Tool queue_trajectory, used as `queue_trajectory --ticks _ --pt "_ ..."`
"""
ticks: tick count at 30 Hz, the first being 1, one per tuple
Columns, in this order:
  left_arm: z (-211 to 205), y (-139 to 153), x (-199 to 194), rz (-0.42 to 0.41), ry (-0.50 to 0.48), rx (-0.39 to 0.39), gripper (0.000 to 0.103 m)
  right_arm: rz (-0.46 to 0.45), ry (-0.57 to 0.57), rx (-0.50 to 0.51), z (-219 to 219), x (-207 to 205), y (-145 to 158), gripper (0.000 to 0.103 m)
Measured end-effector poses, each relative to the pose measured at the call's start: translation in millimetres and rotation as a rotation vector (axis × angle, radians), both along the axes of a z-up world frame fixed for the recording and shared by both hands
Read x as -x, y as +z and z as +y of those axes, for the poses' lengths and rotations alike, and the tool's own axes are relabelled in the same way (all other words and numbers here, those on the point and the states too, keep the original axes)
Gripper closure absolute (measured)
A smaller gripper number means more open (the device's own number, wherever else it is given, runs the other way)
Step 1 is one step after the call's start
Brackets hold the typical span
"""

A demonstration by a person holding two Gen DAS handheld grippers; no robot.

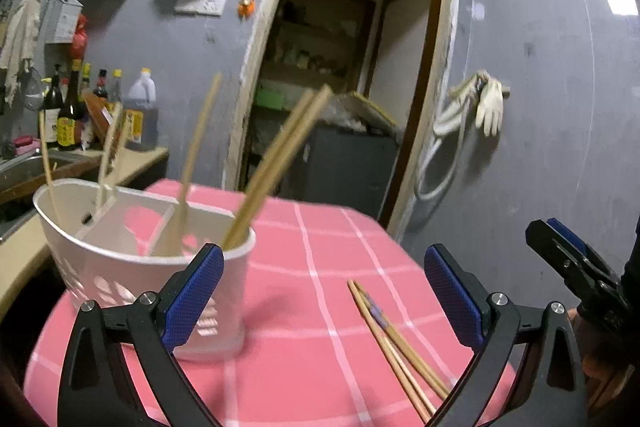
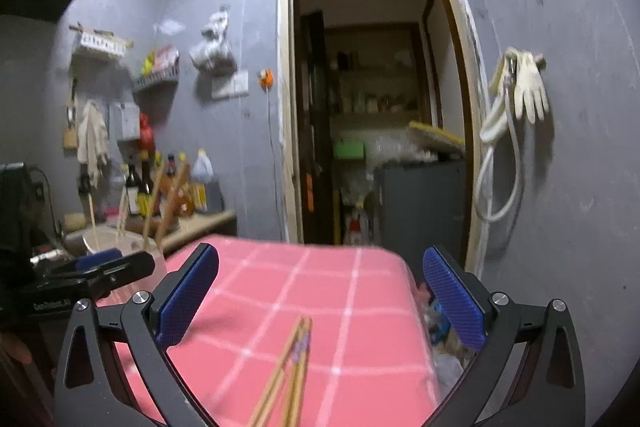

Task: Organize utensils
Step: 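Move both grippers back over the remaining chopsticks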

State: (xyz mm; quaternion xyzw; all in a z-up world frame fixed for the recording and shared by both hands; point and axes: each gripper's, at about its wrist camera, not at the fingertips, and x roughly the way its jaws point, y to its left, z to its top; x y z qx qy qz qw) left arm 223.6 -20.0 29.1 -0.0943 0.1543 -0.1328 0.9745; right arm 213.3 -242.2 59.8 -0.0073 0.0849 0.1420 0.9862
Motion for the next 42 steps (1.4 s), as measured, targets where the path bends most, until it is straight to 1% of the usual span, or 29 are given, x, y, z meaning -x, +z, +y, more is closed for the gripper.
queue_trajectory --ticks 3,9,11,13,14,17,19,20,21,23,25,26,31,35,38,42 --pt "-11 -12 -7 0.051 -0.007 -0.019 0.005 0.067 -0.011 0.021 -7 -8 -11 0.0" --pt "-25 -33 -20 0.154 -0.027 -0.055 0.005 0.2 -0.015 0.026 -18 -23 -33 0.0" --pt "-28 -37 -25 0.189 -0.036 -0.066 0.005 0.244 -0.012 0.03 -21 -28 -39 0.003" --pt "-33 -42 -33 0.238 -0.044 -0.107 0.005 0.292 -0.001 0.046 -20 -34 -46 0.011" --pt "-36 -44 -36 0.254 -0.046 -0.122 0.005 0.313 0.002 0.053 -20 -37 -50 0.013" --pt "-40 -51 -42 0.294 -0.05 -0.142 0.006 0.384 0.015 0.079 -18 -45 -59 0.022" --pt "-41 -53 -45 0.306 -0.051 -0.153 0.006 0.426 0.024 0.101 -16 -51 -65 0.034" --pt "-42 -54 -47 0.315 -0.055 -0.155 0.007 0.454 0.03 0.111 -15 -54 -68 0.037" --pt "-43 -56 -50 0.323 -0.06 -0.156 0.011 0.476 0.038 0.117 -14 -57 -71 0.043" --pt "-46 -60 -56 0.349 -0.077 -0.156 0.016 0.51 0.057 0.127 -12 -60 -75 0.049" --pt "-48 -63 -62 0.376 -0.09 -0.158 0.022 0.547 0.082 0.142 -9 -63 -80 0.053" --pt "-49 -64 -64 0.386 -0.096 -0.157 0.026 0.559 0.091 0.151 -7 -64 -82 0.054" --pt "-54 -68 -77 0.438 -0.128 -0.149 0.036 0.613 0.128 0.209 4 -69 -91 0.057" --pt "-56 -72 -87 0.476 -0.155 -0.138 0.046 0.651 0.135 0.242 9 -74 -98 0.057" --pt "-56 -75 -93 0.508 -0.19 -0.115 0.048 0.663 0.136 0.245 11 -77 -98 0.057" --pt "-54 -76 -100 0.535 -0.204 -0.096 0.052 0.673 0.138 0.248 15 -81 -99 0.057"
